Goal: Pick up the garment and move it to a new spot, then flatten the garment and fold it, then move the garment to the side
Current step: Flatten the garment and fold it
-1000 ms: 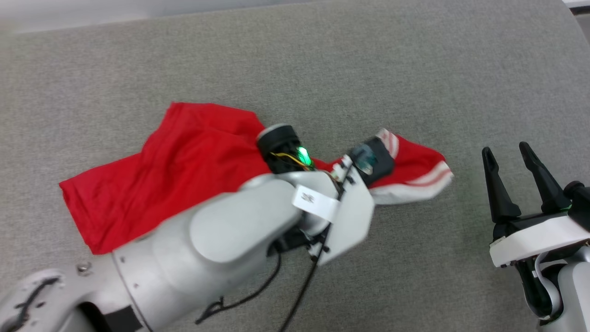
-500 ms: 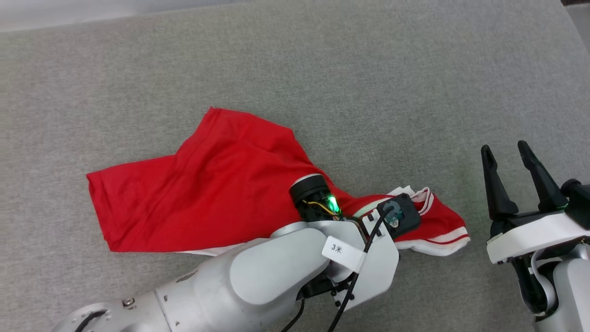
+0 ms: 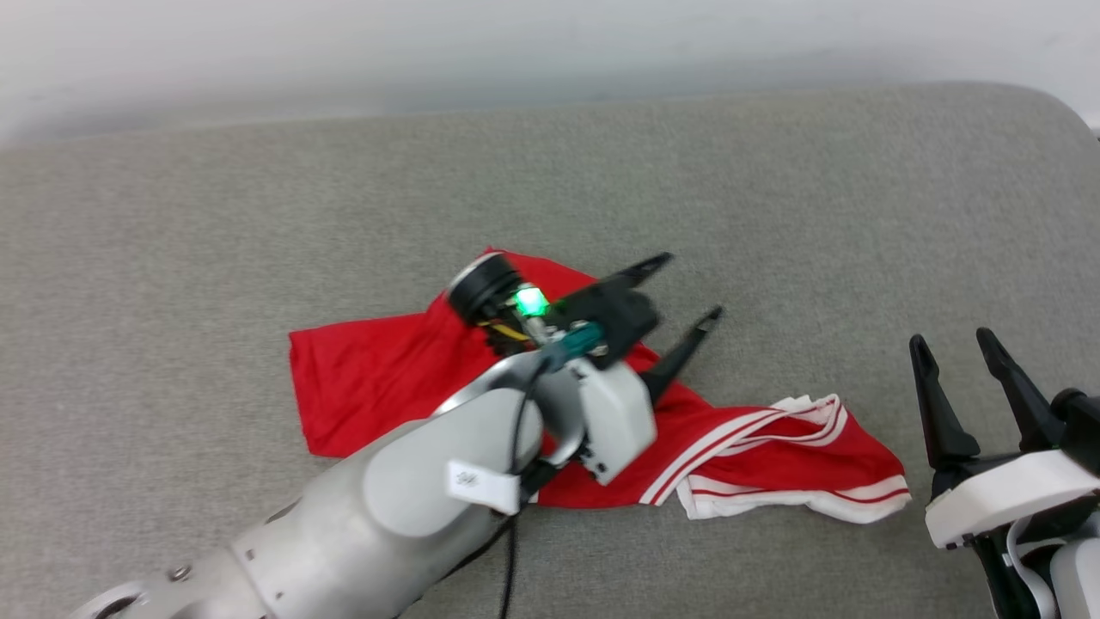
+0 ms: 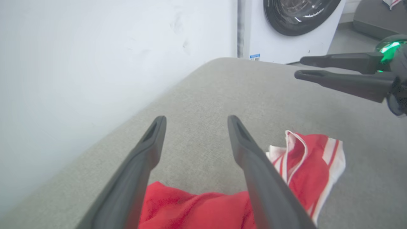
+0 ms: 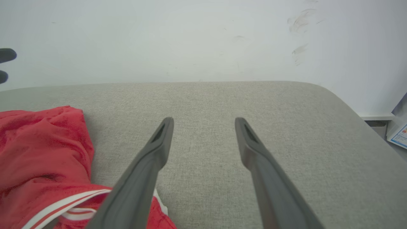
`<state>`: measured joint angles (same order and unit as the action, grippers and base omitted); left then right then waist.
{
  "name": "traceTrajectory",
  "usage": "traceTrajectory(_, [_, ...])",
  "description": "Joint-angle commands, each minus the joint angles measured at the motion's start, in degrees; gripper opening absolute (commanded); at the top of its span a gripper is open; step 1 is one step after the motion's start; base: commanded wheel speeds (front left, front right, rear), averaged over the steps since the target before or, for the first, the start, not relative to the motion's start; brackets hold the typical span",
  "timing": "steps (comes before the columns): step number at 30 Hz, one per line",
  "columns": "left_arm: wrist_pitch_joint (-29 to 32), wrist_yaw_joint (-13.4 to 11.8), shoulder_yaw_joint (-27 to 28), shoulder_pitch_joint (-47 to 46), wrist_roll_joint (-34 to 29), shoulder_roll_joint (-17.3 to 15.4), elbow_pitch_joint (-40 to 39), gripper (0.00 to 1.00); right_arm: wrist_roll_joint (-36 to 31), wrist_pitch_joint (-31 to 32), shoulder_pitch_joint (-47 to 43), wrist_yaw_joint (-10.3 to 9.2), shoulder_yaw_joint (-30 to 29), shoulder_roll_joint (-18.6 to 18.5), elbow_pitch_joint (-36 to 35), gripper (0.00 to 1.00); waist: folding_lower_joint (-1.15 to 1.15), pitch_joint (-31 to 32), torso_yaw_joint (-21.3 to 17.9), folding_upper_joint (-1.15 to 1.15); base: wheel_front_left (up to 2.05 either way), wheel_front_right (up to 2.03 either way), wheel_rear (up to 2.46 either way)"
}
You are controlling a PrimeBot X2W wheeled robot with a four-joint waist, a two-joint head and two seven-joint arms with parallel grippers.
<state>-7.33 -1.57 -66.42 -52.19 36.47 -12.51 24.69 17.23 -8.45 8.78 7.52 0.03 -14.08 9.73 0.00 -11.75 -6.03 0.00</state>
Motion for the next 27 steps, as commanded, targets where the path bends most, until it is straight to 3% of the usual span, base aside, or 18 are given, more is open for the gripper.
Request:
traceTrajectory(1, [-2.5, -2.7, 1.2, 2.2, -0.6, -1.7, -0.7, 1.00, -0.3, 0.4, -1.2, -0.06, -0.3, -0.3, -0.5, 1.00, 0.00, 2.7, 2.4, 0.00, 0.00, 0.00, 0.00])
traceTrajectory(10, [-7.6, -18.5, 9.9, 13.6, -2.9, -12.0, -9.9, 1.00, -0.5, 2.4, -4.7, -0.06, -1.0, -0.7, -3.0, 1.00, 0.00, 6.8, 6.2, 0.00, 0.00, 0.00, 0.00])
traceTrajectory(18, [-7.9, -30.7, 23.5, 29.7, -7.8, -19.2, -23.5, 1.00, -0.7, 3.3, -5.0, -0.06, -0.8, -1.3, -5.9, 1.00, 0.00, 8.1, 8.9, 0.00, 0.00, 0.00, 0.00])
traceTrajectory(22, [-7.9, -33.8, 29.4, 37.9, -10.3, -20.2, -28.1, 1.00, -0.7, 4.4, -2.4, -0.06, 0.5, -3.3, -7.7, 1.00, 0.00, 7.6, 10.2, 0.00, 0.00, 0.00, 0.00])
traceTrajectory(27, [-7.9, -34.0, 33.4, 42.7, -12.3, -19.2, -30.9, 1.00, -0.3, 6.8, 3.2, -0.06, 4.0, -7.0, -9.5, 1.00, 0.00, 6.4, 11.7, 0.00, 0.00, 0.00, 0.00])
